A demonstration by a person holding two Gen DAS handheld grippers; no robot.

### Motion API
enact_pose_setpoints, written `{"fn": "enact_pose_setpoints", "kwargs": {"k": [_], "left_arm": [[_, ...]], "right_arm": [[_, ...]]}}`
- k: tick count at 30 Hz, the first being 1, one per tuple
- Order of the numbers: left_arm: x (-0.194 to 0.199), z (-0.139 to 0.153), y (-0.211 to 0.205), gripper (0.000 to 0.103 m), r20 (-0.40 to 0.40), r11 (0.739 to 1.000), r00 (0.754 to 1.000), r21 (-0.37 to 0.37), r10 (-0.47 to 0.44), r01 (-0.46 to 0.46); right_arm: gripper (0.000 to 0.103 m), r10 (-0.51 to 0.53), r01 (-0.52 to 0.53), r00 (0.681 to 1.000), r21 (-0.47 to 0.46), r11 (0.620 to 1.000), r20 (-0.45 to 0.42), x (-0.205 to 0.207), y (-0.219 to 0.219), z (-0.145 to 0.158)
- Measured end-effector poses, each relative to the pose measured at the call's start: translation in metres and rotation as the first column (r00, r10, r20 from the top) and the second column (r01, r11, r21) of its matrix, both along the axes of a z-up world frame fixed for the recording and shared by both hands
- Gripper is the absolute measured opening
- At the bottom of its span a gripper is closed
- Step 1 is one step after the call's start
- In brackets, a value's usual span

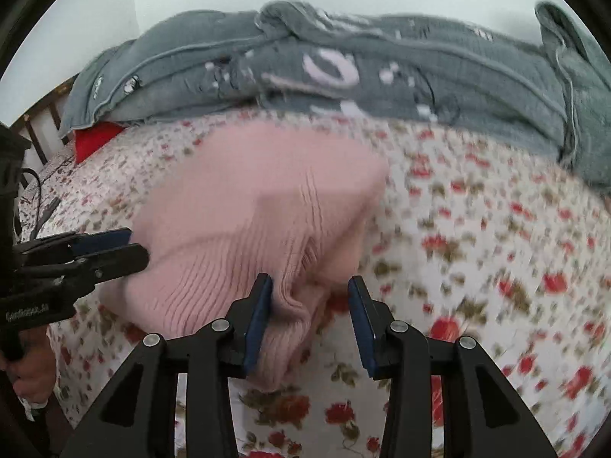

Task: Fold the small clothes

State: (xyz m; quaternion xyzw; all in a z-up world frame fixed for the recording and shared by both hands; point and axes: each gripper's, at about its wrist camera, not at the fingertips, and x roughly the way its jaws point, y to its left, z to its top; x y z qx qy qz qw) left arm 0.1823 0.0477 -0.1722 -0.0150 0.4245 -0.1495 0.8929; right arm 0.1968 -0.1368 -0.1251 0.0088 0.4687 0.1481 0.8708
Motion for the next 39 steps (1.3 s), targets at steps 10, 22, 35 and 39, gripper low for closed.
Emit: {"fn": "enact_pose_setpoints", "kwargs": {"k": [10, 22, 35, 39], "left_arm": [[0.002, 0.013, -0.021, 0.041, 0.017, 0.997, 0.998, -0.055, -0.054, 0.054], [0.012, 0.027, 0.008, 0.041, 0.063, 0.999, 0.998, -0.040, -0.015, 0.018], [0.071, 0.022, 0.025, 0.044, 0.035, 1.000, 0.999, 0.016, -0.006, 0.005], [0.101, 0.027, 0.016, 0.044, 0.055, 0.997, 0.998, 0.079, 0.013, -0.017]], "right_arm": [[0.040, -0.069, 0.066, 0.994, 0.048, 0.997, 0.080, -0.005, -0.029, 0.052], [0.040, -0.055, 0.046, 0.996, 0.125, 0.991, 0.071, 0.006, -0.037, 0.043], [0.046, -0.009, 0.008, 1.000, 0.111, 0.994, 0.014, 0.044, -0.025, 0.021], [0.046, -0.017, 0.009, 0.996, 0.093, 0.996, 0.086, 0.071, -0.019, 0.039]]}}
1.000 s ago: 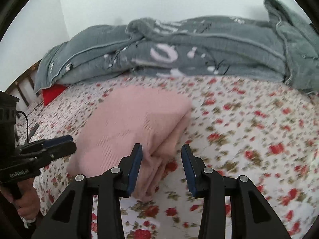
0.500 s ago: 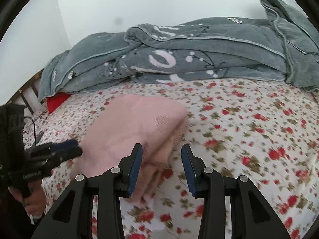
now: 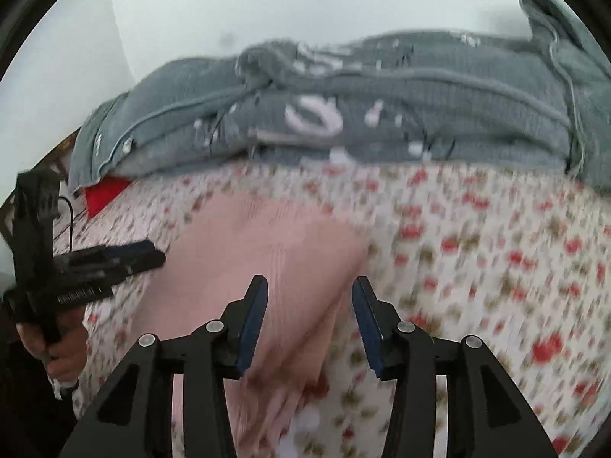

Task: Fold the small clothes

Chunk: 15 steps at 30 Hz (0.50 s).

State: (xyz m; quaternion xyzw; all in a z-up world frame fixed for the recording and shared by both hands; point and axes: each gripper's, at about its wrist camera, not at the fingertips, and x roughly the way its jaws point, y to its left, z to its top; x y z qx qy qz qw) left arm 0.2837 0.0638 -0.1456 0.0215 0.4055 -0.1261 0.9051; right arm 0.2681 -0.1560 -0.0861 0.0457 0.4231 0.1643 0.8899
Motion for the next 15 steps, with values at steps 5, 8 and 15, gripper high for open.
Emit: {"fn": "enact_pose_setpoints", "kwargs": {"k": [5, 8, 15], "left_arm": [[0.034, -0.012, -0.007, 0.044, -0.021, 1.000, 1.000, 0.019, 0.017, -0.017], [0.045, -0.031, -0.009, 0.044, -0.063, 0.997, 0.997, 0.064, 0.038, -0.034], [0.045, -0.050, -0.004, 0.044, -0.069, 0.998, 0.996, 0.033, 0.049, -0.047]], "right_arm": [[0.045, 0.002, -0.003, 0.999, -0.016, 1.000, -0.036, 0.030, 0.016, -0.016], [0.040, 0.009, -0.016, 0.994, -0.059, 0.998, -0.105, 0.044, 0.027, -0.049], [0.039, -0.004, 0.002, 0.996, -0.029, 1.000, -0.088, 0.041, 0.022, -0.069]]}}
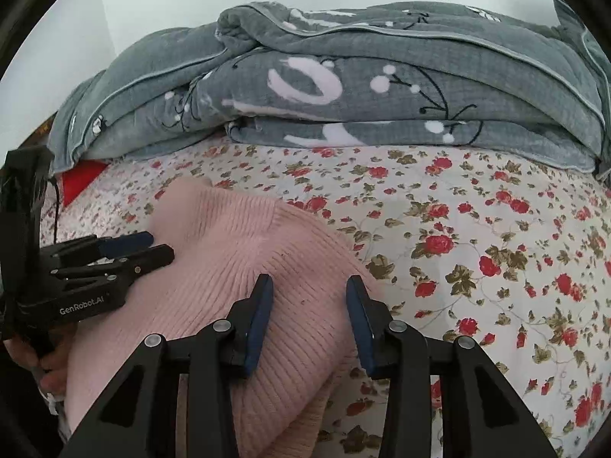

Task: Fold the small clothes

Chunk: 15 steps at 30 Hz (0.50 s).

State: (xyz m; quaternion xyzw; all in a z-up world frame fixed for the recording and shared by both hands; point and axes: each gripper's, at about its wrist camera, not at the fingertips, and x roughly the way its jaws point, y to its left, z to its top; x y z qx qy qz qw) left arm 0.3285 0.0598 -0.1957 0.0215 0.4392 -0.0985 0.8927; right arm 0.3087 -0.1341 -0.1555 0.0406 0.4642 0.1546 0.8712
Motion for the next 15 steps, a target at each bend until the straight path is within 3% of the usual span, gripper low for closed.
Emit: {"fn": "enact_pose_setpoints", "kwargs": {"k": [3, 9, 15], "left_arm": [[-0.005, -0.002, -0.003, 0.045, 0.036, 1.000, 0.999, 0.022, -0.006, 0.005], [-0.010, -0.004, 0.003, 0.046, 0.097, 1.000, 0.995, -0.019, 0.007, -0.005], [-0.013, -0.004, 0.002, 0.047, 0.132, 1.000, 0.991, 0.000, 0.014, -0.014]], "right_arm": [[0.039, -0.002, 0.002, 1.000, 0.012, 1.000, 0.011, 0.000, -0.001, -0.001], [0.040, -0.016, 0.015, 1.000, 0.064, 0.998, 0.013, -0.002, -0.009, -0.003], [0.040, -0.020, 0.019, 0.999, 0.042, 0.999, 0.024, -0.005, -0.006, -0.001]]}}
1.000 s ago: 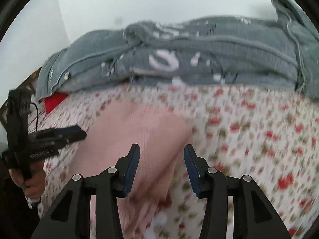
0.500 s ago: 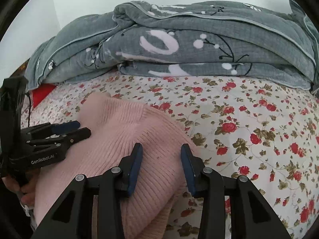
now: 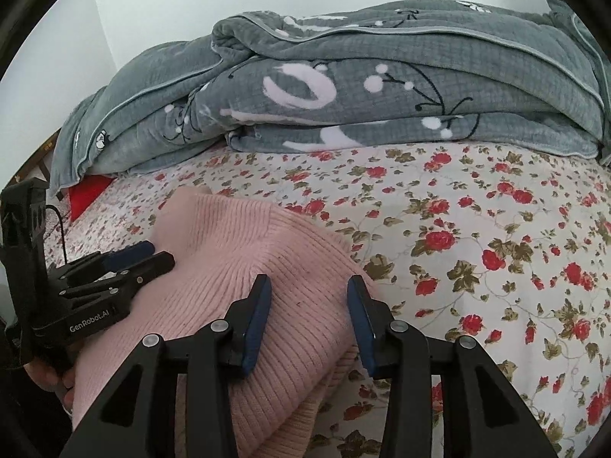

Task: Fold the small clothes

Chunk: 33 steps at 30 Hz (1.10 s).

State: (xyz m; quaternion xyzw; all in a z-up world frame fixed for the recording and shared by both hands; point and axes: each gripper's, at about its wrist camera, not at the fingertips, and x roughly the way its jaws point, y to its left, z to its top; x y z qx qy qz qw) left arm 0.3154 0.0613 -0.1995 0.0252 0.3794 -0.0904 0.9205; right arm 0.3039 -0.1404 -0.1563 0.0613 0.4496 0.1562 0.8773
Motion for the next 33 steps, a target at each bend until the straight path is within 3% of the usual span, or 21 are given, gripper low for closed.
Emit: {"fn": "enact_pose_setpoints", "kwargs": {"k": [9, 19, 23, 33], "left_arm": [[-0.004, 0.002, 0.000, 0.052, 0.031, 0.999, 0.999, 0.024, 0.036, -0.037], [-0.007, 0.004, 0.003, 0.053, 0.048, 0.999, 0.998, -0.001, 0.035, -0.035], [-0.012, 0.007, 0.002, 0.053, 0.077, 0.999, 0.996, -0.004, 0.036, -0.036], [-0.018, 0.012, 0.003, 0.056, 0.106, 0.999, 0.994, -0.021, 0.034, -0.032]], "right_arm": [[0.040, -0.016, 0.016, 1.000, -0.013, 1.000, 0.008, -0.003, 0.001, 0.002], [0.040, -0.025, 0.026, 1.000, -0.024, 0.999, 0.013, -0.005, 0.000, 0.004], [0.054, -0.054, 0.054, 0.999, -0.044, 0.998, 0.010, -0.003, -0.001, 0.004], [0.056, -0.071, 0.075, 0.997, -0.108, 0.991, 0.043, -0.008, 0.004, 0.008]]}}
